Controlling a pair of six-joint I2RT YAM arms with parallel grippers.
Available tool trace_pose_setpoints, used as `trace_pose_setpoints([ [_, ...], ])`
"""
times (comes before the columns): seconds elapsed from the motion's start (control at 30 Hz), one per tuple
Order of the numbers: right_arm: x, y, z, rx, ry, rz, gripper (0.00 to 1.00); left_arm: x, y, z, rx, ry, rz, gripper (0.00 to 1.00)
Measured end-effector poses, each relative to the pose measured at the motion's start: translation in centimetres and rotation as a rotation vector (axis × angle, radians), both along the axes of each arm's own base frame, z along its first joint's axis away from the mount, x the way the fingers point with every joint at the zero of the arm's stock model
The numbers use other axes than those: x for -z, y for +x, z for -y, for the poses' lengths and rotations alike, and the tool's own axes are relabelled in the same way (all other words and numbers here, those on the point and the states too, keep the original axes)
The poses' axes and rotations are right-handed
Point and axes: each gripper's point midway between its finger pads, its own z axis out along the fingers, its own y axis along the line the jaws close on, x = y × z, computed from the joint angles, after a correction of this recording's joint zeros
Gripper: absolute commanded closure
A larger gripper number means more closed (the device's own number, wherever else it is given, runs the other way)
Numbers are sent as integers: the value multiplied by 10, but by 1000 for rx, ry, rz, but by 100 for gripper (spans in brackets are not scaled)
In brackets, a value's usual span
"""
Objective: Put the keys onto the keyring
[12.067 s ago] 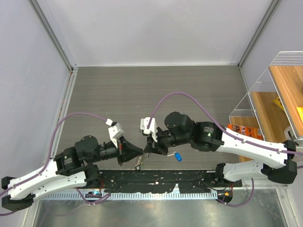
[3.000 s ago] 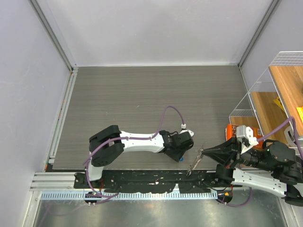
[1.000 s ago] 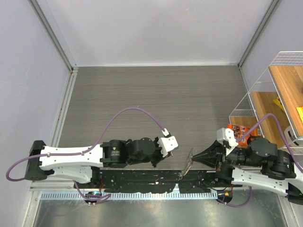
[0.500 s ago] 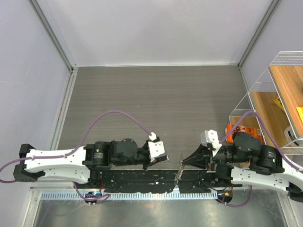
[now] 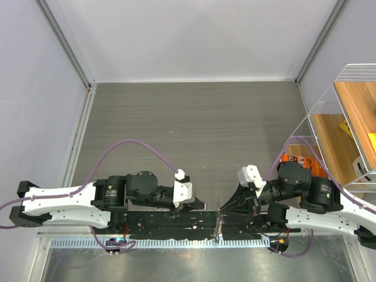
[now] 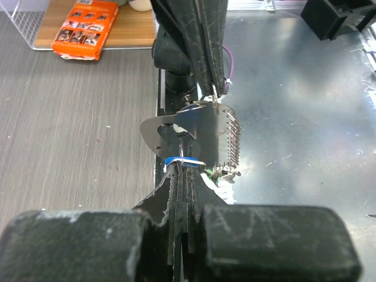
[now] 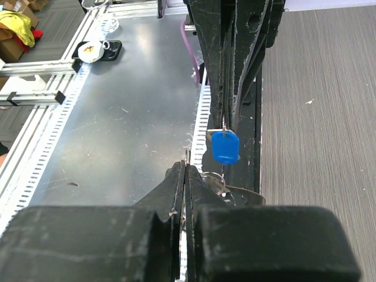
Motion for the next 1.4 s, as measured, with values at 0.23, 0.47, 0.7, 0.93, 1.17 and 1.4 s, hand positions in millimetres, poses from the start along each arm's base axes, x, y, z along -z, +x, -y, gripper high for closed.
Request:
trace_pose_setpoints([
  [0.23,-5,-2,-3,-14,19,-5,94,-1,-7,0,48,-4,5,100],
  [0.47,-6,-2,-7,-22,24,-8,95,-3,-9,0,57,-14,9,100],
  [0.7,-8,-3,-15,-42,28,-17,95,-5,-10,0,65,-24,8,100],
  [0.93,-6,-4,-23,-63,19,-27,95,-8,-13,0,83,-34,5,100],
  [1.17,-3,-4,-28,-70,8,-37,95,-12,-14,-1,87,-49,6,100],
  [1.4,-2,-3,-32,-69,2,-45,95,-11,-15,-1,95,-49,4,100],
])
